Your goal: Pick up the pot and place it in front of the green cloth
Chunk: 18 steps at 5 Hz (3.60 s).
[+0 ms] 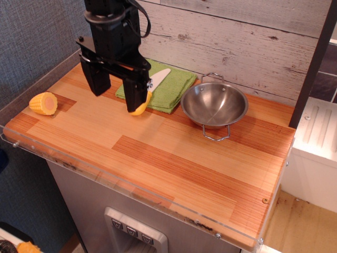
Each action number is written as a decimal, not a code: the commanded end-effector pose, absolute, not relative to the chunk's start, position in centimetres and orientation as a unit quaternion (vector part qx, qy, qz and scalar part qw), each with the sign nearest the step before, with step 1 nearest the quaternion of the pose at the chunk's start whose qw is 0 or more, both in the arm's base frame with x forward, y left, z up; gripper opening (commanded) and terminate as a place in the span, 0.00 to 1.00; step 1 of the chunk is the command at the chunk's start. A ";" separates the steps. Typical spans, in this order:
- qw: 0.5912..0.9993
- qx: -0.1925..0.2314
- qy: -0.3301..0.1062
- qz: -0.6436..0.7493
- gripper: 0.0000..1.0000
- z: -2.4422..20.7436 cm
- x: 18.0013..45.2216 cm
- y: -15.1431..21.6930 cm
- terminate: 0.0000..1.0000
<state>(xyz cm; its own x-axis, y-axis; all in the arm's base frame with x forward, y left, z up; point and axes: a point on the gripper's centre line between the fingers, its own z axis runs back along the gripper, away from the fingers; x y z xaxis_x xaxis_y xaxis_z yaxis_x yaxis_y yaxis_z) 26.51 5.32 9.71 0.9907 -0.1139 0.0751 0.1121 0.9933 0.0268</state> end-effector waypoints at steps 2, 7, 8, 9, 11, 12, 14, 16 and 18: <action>0.993 0.020 -0.044 -0.108 1.00 7.5 34.4 -1.7 0.00; 0.991 0.018 -0.014 -0.132 1.00 2.4 38.1 -6.9 0.00; 0.991 0.014 -0.016 -0.134 0.00 2.4 38.1 -7.1 0.00; 0.989 0.010 -0.031 -0.147 0.00 4.0 37.9 -7.7 0.00; 0.973 -0.040 -0.112 -0.199 0.00 10.9 35.8 -9.1 0.00; 0.974 -0.037 -0.136 -0.175 0.00 14.2 33.2 -6.5 0.00; 0.996 0.027 -0.068 -0.050 0.00 13.0 25.3 2.2 0.00; 0.998 0.057 -0.031 0.009 0.00 9.5 21.8 6.8 0.00; 0.998 0.058 -0.037 0.010 0.00 6.5 24.3 7.1 0.00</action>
